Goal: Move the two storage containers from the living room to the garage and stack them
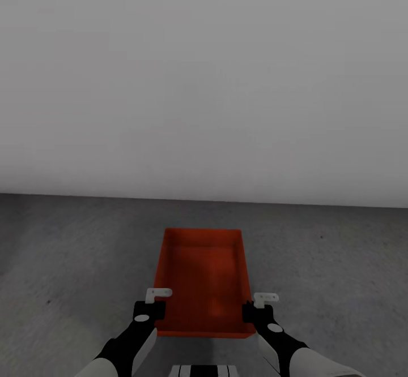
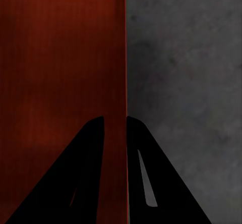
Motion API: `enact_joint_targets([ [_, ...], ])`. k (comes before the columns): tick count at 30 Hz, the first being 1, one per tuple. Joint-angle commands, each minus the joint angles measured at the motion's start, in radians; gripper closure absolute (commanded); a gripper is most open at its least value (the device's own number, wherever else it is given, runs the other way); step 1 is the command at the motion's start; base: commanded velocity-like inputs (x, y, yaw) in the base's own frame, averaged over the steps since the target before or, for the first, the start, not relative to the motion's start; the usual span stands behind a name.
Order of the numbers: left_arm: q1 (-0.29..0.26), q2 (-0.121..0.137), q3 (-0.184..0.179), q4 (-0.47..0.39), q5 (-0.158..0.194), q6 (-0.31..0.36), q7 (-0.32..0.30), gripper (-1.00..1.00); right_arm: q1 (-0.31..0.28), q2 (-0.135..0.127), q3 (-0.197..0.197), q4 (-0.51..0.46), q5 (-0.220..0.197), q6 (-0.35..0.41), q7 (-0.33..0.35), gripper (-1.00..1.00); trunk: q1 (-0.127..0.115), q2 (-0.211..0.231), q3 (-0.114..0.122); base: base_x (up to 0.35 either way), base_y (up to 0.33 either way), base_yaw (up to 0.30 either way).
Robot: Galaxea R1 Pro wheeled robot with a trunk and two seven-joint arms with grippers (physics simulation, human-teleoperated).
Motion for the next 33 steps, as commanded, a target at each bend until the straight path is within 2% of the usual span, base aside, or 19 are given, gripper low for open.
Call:
enact_joint_targets([
  [1, -0.001, 0.002, 0.021, 0.0, 0.103, 0.007, 0.014, 1.0, -0.001, -0.007, -0.007, -0.003, -0.003, -0.008, 0.001, 1.0, 0.0, 0.0, -0.001, 0.0, 0.0, 0.0],
  [5, -0.001, 0.002, 0.021, 0.0, 0.103, 0.006, 0.014, 1.0, -0.001, -0.007, -0.007, -0.003, -0.003, -0.008, 0.001, 1.0, 0.0, 0.0, -0.001, 0.0, 0.0, 0.0],
  [11, -0.001, 0.002, 0.021, 0.0, 0.103, 0.007, 0.014, 1.0, -0.001, -0.007, -0.007, -0.003, -0.003, -0.008, 0.001, 1.0, 0.023, -0.042, -0.019, 0.0, 0.0, 0.0],
  [25, -0.001, 0.002, 0.021, 0.0, 0.103, 0.007, 0.014, 1.0, -0.001, -0.007, -0.007, -0.003, -0.003, -0.008, 0.001, 1.0, 0.023, -0.042, -0.019, 0.0, 0.0, 0.0],
  [33, -0.001, 0.002, 0.021, 0.0, 0.103, 0.007, 0.014, 1.0, -0.001, -0.007, -0.007, -0.003, -0.003, -0.008, 0.001, 1.0, 0.05, -0.091, -0.041, 0.0, 0.0, 0.0],
])
